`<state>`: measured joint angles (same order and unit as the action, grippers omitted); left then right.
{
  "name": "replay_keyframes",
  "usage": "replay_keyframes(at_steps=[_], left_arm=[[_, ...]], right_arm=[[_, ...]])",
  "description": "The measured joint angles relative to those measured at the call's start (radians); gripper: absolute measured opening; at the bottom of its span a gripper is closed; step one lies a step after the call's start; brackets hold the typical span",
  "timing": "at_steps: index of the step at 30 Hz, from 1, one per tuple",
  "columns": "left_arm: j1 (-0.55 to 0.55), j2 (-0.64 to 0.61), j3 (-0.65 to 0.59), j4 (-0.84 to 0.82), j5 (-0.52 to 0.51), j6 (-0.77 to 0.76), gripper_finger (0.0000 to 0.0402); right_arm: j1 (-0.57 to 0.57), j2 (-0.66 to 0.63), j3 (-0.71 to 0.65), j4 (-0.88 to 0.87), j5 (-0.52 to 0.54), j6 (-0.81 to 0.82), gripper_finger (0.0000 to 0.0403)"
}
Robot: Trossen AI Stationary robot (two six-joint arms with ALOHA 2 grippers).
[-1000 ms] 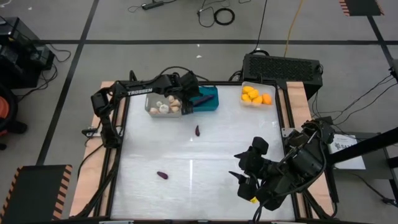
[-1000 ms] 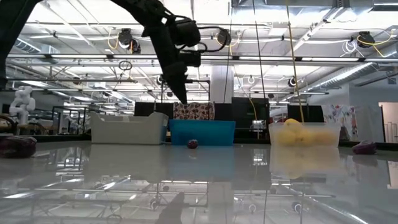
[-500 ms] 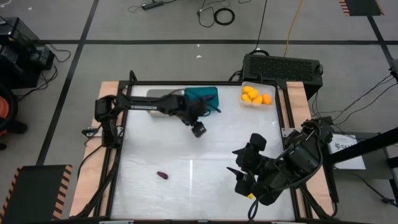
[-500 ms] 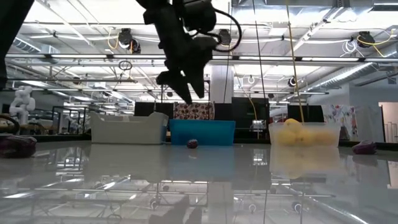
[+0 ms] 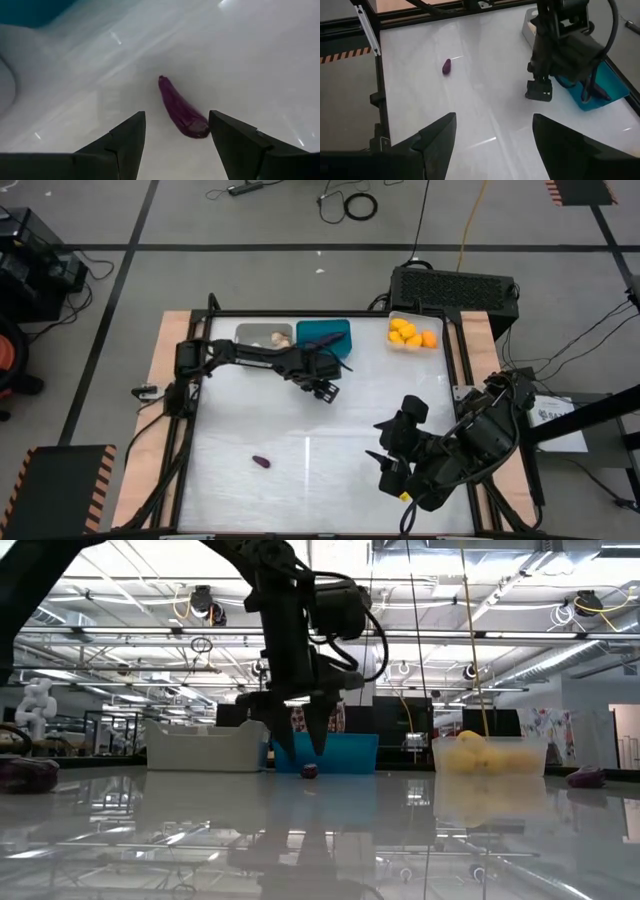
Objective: Sort produce into baskets
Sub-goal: Put the eggplant into the blue bin
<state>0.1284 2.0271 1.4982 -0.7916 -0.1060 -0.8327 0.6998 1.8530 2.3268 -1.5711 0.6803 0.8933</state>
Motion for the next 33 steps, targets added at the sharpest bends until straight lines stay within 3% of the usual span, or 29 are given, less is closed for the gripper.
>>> replay_keyframes(at_steps=[20,33], left_arm=[[-0.011,0.046,0.0,0.042,0.049,0.085,0.0223],[-0.014,0.046,0.0,0.041,0.05,0.133,0.0123]], right_arm=[[0.0,0.0,0.0,0.0,-0.001,-0.015,0.0254],[0.0,0.0,0.0,0.0,-0.001,0.006,0.0254]])
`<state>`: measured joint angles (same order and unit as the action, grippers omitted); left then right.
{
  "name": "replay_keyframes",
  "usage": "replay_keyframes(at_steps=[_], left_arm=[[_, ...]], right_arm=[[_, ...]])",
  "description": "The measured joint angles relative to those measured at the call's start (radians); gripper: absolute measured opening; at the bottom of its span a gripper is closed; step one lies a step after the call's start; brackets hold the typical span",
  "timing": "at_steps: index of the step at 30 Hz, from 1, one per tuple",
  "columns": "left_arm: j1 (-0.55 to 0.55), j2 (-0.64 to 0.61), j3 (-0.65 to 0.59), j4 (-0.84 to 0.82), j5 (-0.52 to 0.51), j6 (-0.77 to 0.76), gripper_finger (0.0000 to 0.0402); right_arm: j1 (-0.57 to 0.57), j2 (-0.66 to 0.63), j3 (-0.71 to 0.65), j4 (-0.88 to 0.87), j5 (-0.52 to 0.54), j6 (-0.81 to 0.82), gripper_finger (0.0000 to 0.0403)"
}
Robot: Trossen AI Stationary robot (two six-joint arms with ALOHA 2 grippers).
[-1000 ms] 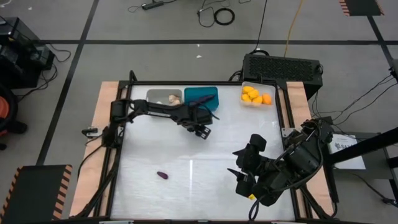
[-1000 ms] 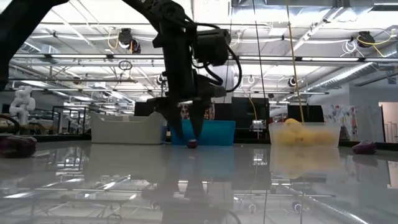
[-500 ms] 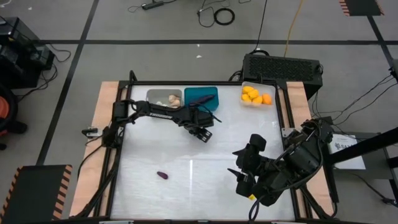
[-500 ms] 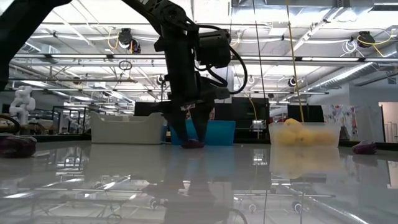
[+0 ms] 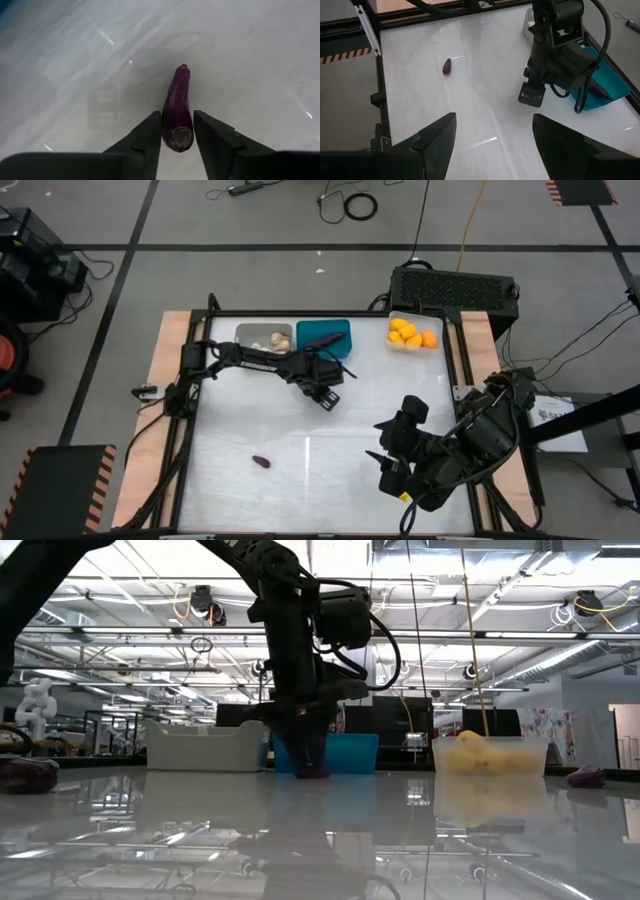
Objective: Sort produce into baskets
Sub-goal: Put the eggplant into the blue bin
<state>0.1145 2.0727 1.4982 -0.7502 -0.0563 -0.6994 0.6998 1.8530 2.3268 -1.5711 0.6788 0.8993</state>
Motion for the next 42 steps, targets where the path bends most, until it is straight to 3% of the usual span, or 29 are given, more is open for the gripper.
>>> replay_keyframes(at_steps=[13,20,24,31,38,42], left_arm=[[0.0,-0.003,0.0,0.007,0.0,0.062,0.006],[0.023,-0.073,0.002,0.022,-0.02,0.085,0.0028],[0.05,-0.134,0.002,0.04,-0.034,0.087,0.0024],[0.137,-0.214,0.003,0.069,-0.163,0.141,0.0023],[0.243,-0.213,0.003,0.092,-0.161,0.165,0.0024],[0.269,-0.211,0.002,0.09,-0.156,0.189,0.0044]], right_arm=[[0.0,0.0,0.0,0.0,0.0,0.005,0.0254],[0.0,0.0,0.0,0.0,0.0,-0.001,0.0254],[0.0,0.0,0.0,0.0,0.0,-0.002,0.0254],[0.0,0.0,0.0,0.0,0.0,-0.002,0.0254],[0.0,0.0,0.0,0.007,0.0,0.003,0.0254],[0.0,0.0,0.0,0.021,0.0,0.005,0.0254]])
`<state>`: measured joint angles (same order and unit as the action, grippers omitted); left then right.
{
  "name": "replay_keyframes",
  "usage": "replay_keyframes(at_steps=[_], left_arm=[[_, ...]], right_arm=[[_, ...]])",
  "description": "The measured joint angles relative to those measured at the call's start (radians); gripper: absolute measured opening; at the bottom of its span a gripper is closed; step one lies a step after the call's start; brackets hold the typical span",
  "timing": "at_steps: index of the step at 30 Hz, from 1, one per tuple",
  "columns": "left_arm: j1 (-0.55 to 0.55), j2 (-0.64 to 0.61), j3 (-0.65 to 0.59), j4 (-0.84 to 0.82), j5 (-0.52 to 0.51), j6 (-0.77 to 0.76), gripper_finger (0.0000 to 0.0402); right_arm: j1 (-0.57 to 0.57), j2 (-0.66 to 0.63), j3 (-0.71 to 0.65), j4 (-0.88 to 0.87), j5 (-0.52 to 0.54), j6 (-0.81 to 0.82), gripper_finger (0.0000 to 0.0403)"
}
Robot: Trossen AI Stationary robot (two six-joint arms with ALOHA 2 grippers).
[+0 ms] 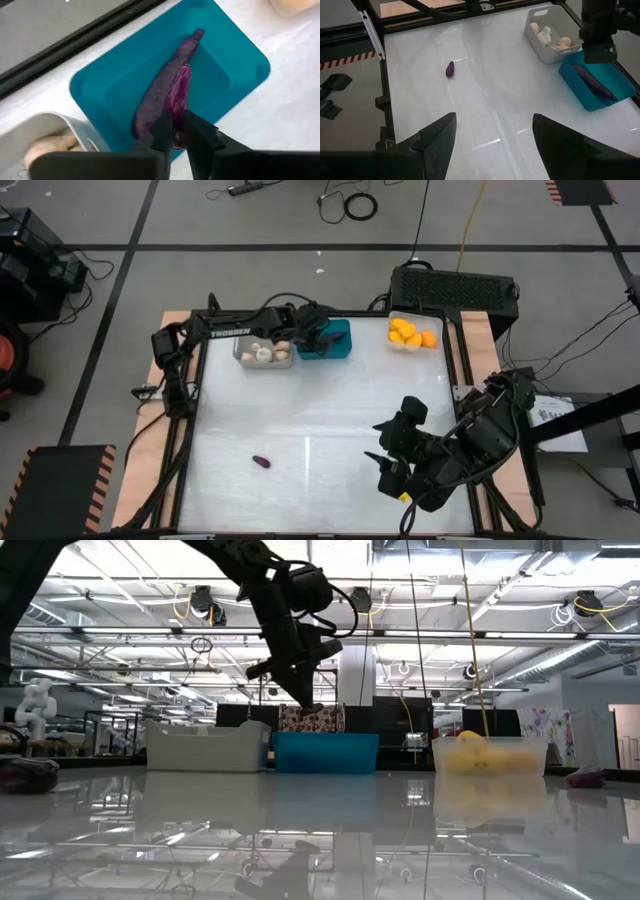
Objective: Sort produce into baskets
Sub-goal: Put the eggplant into the blue bin
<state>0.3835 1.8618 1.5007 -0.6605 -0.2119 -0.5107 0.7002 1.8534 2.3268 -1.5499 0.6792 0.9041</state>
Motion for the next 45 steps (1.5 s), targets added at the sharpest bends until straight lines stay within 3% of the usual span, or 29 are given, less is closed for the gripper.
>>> replay_keyframes(at_steps=[9,15,19,26,28,33,36,45], left_arm=[[0.017,-0.005,0.0,-0.012,0.025,0.112,0.0134],[0.016,-0.077,0.0,-0.092,0.043,0.127,0.0145],[-0.026,-0.138,0.0,-0.2,0.151,0.147,0.0146],[-0.228,-0.197,0.0,-0.438,0.496,0.387,0.0146],[-0.305,-0.199,0.0,-0.496,0.532,0.417,0.0146],[-0.51,-0.198,-0.005,-0.67,0.536,0.416,0.0146],[-0.626,-0.198,-0.036,-0.671,0.541,0.416,0.0146],[-0.86,-0.191,-0.15,-0.455,0.425,0.378,0.0146]], right_arm=[[0.002,0.0,0.0,0.005,0.0,0.0,0.0254],[0.002,0.0,0.0,0.004,0.0,-0.029,0.0254],[0.002,0.0,0.0,0.004,0.0,-0.056,0.0254],[0.002,0.0,0.0,0.004,0.0,-0.113,0.0254],[0.001,0.0,0.0,0.003,0.0,-0.14,0.0254],[-0.006,0.0,0.0,0.003,0.0,-0.19,0.0254],[-0.012,0.0,0.0,-0.002,0.001,-0.212,0.0254],[-0.017,0.0,0.0,-0.014,0.001,-0.307,0.0254]])
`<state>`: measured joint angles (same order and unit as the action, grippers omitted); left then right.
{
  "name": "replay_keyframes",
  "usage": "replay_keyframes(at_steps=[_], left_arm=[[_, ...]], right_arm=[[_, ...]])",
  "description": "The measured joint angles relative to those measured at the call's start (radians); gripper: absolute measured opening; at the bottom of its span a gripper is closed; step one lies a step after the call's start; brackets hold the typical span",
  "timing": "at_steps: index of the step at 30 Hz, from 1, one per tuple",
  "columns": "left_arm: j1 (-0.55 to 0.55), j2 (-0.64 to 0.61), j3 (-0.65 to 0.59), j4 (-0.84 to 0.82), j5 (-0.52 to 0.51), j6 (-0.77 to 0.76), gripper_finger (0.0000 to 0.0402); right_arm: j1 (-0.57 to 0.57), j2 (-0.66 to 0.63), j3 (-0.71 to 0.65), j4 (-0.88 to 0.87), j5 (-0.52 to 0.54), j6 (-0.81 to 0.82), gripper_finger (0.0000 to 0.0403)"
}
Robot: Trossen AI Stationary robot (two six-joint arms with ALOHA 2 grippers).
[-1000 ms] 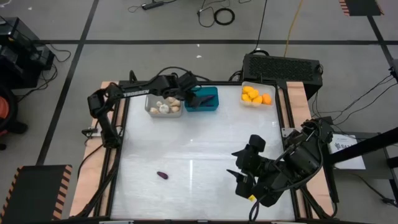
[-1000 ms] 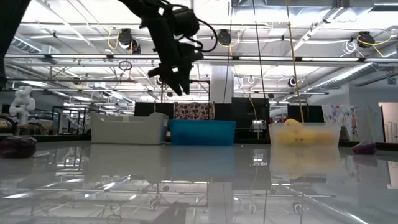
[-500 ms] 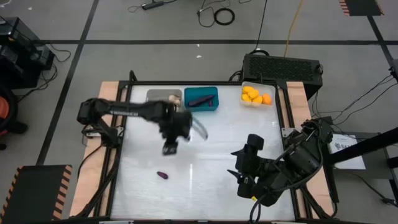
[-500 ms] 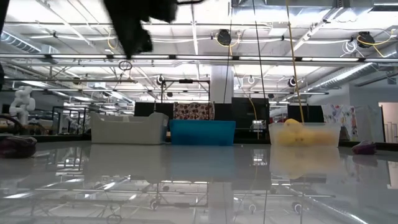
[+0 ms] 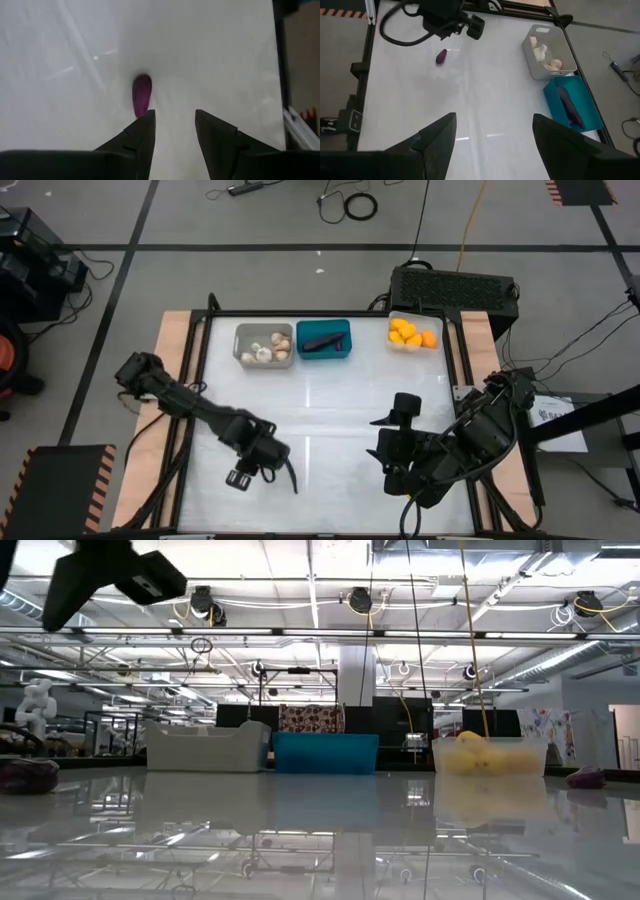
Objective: Sort produce into baskets
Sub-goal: Put the eggplant into the blue bin
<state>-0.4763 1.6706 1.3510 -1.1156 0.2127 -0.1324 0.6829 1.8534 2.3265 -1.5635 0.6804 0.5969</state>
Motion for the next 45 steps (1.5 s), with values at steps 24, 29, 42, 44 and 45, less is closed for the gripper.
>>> replay_keyframes(at_steps=[24,29,42,44,45], left_arm=[[-0.095,0.0,-0.318,0.36,-0.234,-0.151,0.0171],[-0.095,0.0,-0.343,0.391,-0.248,-0.151,0.022],[-0.094,0.065,-0.345,0.46,-0.248,-0.1,0.024],[-0.093,0.071,-0.345,0.459,-0.248,-0.092,0.024],[-0.093,0.071,-0.345,0.459,-0.248,-0.09,0.024]], right_arm=[[-0.076,0.0,0.0,0.022,-0.004,-0.05,0.0254],[-0.077,0.0,0.0,0.026,-0.006,-0.035,0.0254],[-0.08,0.0,0.0,0.026,-0.005,0.001,0.0254],[-0.08,0.0,0.0,0.025,-0.005,0.001,0.0254],[-0.08,0.0,0.0,0.026,-0.005,0.001,0.0254]])
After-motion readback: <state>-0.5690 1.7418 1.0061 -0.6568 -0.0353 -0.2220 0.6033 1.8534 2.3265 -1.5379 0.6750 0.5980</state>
